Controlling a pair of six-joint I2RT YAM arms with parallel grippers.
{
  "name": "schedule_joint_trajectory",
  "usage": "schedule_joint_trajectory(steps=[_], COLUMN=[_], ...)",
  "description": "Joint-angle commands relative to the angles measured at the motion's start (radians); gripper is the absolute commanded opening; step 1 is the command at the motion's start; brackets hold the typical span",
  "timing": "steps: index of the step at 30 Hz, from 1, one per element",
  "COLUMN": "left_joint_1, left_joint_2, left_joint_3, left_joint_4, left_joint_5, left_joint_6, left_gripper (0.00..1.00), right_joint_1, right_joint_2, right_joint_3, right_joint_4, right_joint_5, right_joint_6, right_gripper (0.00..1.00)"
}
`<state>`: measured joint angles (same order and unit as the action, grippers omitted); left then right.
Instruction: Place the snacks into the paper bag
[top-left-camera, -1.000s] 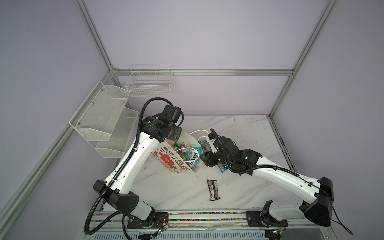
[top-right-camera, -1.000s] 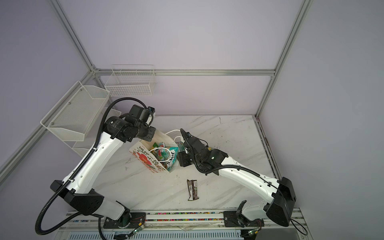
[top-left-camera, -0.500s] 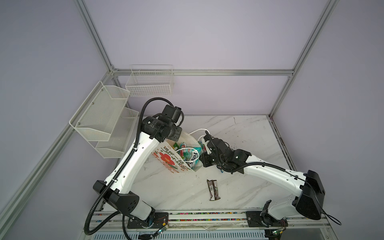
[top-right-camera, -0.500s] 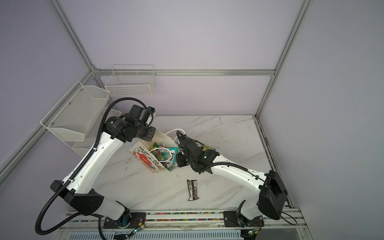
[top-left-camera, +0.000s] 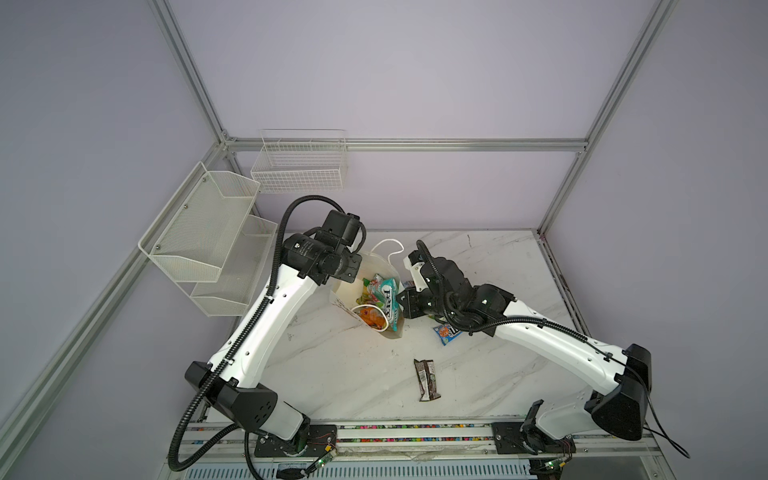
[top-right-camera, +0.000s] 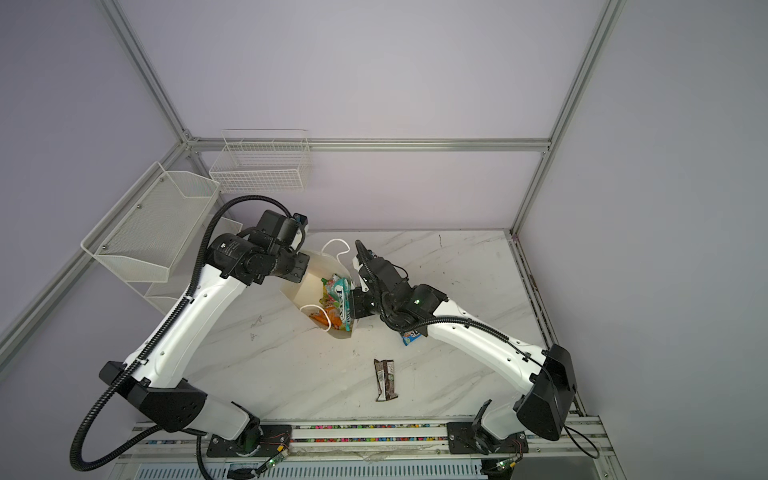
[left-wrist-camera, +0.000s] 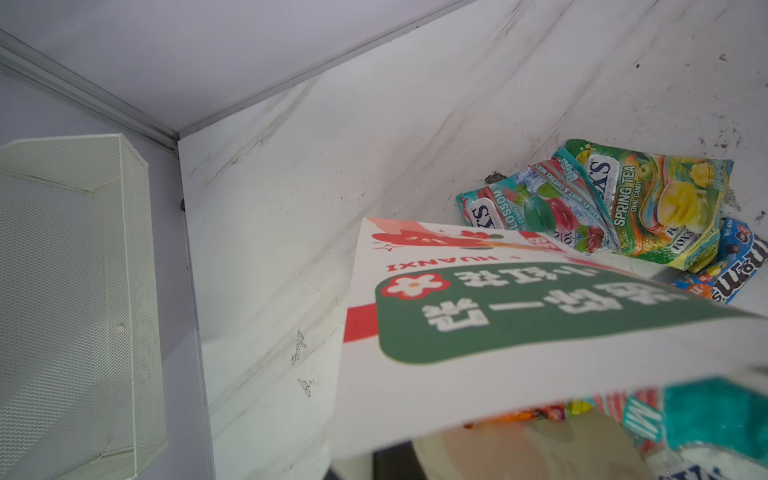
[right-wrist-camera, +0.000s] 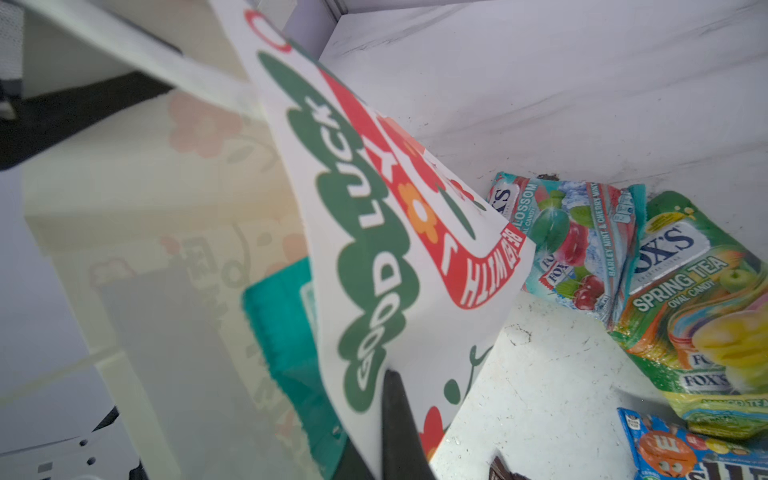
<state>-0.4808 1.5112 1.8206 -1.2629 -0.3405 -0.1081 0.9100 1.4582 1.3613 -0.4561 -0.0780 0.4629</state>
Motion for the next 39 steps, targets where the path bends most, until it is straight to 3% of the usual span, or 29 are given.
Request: schedule_joint_trajectory(steps=[1, 9, 13, 19, 24, 28, 31, 39], left_joint_1=[0.011, 0.036, 0.045, 0.068, 0.086, 0.1, 0.105, 0.104], left_joint_2=[-0.031, -0.02, -0.016, -0.009, -0.003, -0.008, -0.021, -0.143], left_joint_3=[-0.044, -0.067, -0.064, -0.049, -0.052, -0.076, -0.091, -0.067], left_joint_4=[0.045, 0.068, 0.072, 0.075, 0.082, 0.089, 0.091, 0.063], left_joint_5=[0.015, 0.034, 0.033, 0.041, 0.055, 0.064, 0.074, 0.127], left_joint_6=[0.015, 0.016, 0.022, 0.028, 0.03, 0.026, 0.021, 0.002], left_gripper=[0.0, 0.0, 0.0, 0.0, 0.0, 0.0, 0.0, 0.0], right_joint_1=[-0.008, -0.05, -0.054, -0.055, -0.054, -0.054, -0.054, -0.054], right_joint_2=[-0.001, 0.005, 0.024, 0.062, 0.089, 0.104, 0.123, 0.116], right_joint_3=[0.008, 0.033, 0.061, 0.117, 0.13, 0.157, 0.212, 0.366], right_joint_4=[0.071, 0.026, 0.002, -0.063, -0.103, -0.124, -0.138, -0.119], right_joint_5=[-0.038, 0.013, 0.029, 0.036, 0.017, 0.017, -0.022, -0.3], right_joint_6=[-0.012, -0.025, -0.039, -0.063, -0.08, -0.092, -0.1, -0.124], right_gripper=[0.0, 0.01, 0.25, 0.3, 0.23, 0.0, 0.0, 0.0])
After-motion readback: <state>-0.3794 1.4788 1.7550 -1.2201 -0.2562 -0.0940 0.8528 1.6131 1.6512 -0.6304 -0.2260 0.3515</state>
